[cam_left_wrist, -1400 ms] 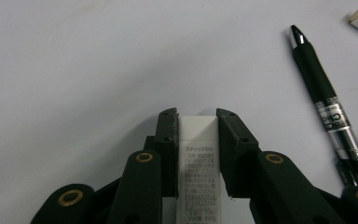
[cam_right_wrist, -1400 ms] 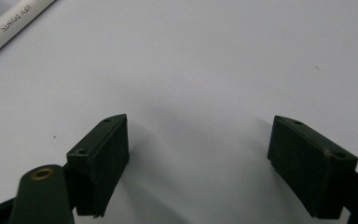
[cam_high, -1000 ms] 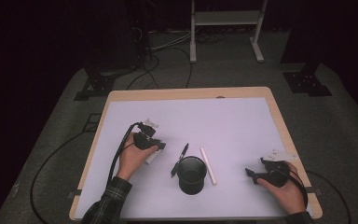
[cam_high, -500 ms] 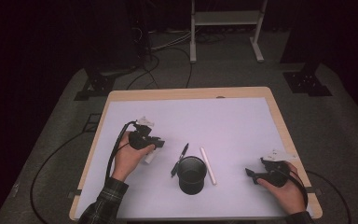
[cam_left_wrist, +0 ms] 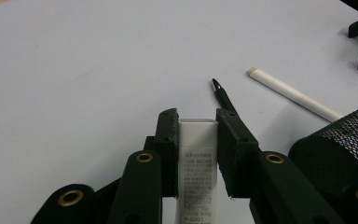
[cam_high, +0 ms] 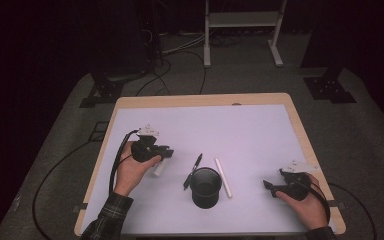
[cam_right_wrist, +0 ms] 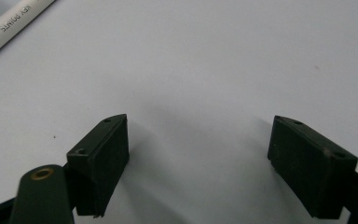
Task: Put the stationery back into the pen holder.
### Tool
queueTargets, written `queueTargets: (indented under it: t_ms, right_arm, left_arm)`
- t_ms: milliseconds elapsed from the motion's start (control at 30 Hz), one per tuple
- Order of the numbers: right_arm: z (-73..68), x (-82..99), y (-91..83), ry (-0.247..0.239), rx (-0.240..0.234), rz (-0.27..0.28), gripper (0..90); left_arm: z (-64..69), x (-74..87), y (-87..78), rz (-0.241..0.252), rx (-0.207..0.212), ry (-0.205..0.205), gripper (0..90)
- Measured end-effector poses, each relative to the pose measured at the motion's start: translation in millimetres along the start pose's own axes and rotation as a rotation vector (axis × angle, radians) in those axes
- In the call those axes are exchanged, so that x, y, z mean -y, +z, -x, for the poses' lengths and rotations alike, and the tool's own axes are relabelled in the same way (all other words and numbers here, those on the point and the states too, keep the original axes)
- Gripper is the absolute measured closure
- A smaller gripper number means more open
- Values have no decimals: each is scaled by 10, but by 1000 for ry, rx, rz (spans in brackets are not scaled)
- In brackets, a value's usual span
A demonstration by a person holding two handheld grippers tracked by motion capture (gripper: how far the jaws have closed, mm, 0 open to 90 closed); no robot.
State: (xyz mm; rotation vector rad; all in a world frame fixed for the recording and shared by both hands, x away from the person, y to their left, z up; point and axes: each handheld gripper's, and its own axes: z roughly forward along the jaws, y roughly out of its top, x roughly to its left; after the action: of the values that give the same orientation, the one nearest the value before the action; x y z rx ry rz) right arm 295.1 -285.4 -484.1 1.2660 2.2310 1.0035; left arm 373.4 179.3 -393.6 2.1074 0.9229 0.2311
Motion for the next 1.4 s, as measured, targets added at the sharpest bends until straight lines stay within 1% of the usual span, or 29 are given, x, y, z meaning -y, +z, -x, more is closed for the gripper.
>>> queueTargets:
  t_ms: [33, 67, 200, 300, 333, 367, 433, 500, 567, 600, 633, 667, 700, 733, 767, 833, 900, 967, 1000, 1100, 1167, 1200, 1367, 1400]
  right_arm:
    - [1, 0, 0, -2, 0, 0, 194]
    - [1, 0, 0, -2, 0, 0, 194]
    - [1, 0, 0, -2, 1, 0, 194]
    - [1, 0, 0, -2, 1, 0, 194]
    - [1, 0, -1, -3, 1, -1, 194]
    - [1, 0, -1, -3, 1, -1, 194]
    - [1, 0, -1, -3, 1, -2, 194]
    - [1, 0, -1, -3, 1, -1, 194]
    - [1, 0, -1, -3, 1, -1, 194]
    - [1, 0, -1, -3, 1, -1, 194]
    - [1, 0, -1, -3, 1, -1, 194]
    - [1, 0, -1, -2, 1, -1, 194]
    - [1, 0, -1, -2, 1, -1, 194]
    - [1, 0, -1, -2, 1, -1, 194]
    - [1, 0, -1, -2, 1, -1, 194]
    - [1, 0, 0, -3, 1, -1, 194]
    - [1, 0, -1, -2, 1, -1, 194]
    - [1, 0, -1, -3, 1, -1, 194]
    - [1, 0, -1, -2, 1, -1, 194]
    - [1, 0, -1, -3, 1, -1, 194]
    - [1, 0, 0, -3, 1, -1, 194]
    - [1, 0, 0, -3, 1, -1, 194]
    - [1, 0, -1, -3, 1, -1, 194]
    - [1, 0, 0, -2, 1, 0, 194]
  left_arm:
    - [9, 2, -38, 15, 6, 3, 708]
    - [9, 2, -38, 15, 6, 3, 708]
    - [51, 0, -133, 48, 26, 5, 708]
    - [67, -1, -165, 56, 37, 7, 708]
    - [79, -3, -190, 70, 49, 9, 708]
    - [79, -3, -190, 70, 49, 9, 708]
    - [97, -8, -216, 79, 63, 9, 708]
    - [129, -21, -247, 93, 84, 12, 707]
    - [141, -28, -257, 98, 90, 13, 708]
    - [173, -46, -277, 110, 97, 22, 708]
    - [173, -46, -277, 110, 97, 22, 708]
    - [212, -67, -301, 119, 103, 31, 708]
    - [212, -67, -301, 119, 103, 31, 708]
    - [251, -87, -321, 132, 112, 40, 707]
    - [251, -87, -321, 132, 112, 40, 707]
    - [310, -116, -344, 142, 121, 55, 708]
    - [327, -124, -350, 145, 126, 61, 708]
    - [364, -139, -358, 151, 138, 64, 708]
    - [394, -154, -364, 159, 146, 74, 707]
    - [426, -170, -373, 165, 150, 81, 708]
    - [461, -189, -385, 173, 160, 86, 708]
    - [493, -208, -398, 179, 168, 94, 707]
    - [557, -242, -403, 191, 186, 107, 708]
    - [582, -257, -403, 194, 195, 115, 707]
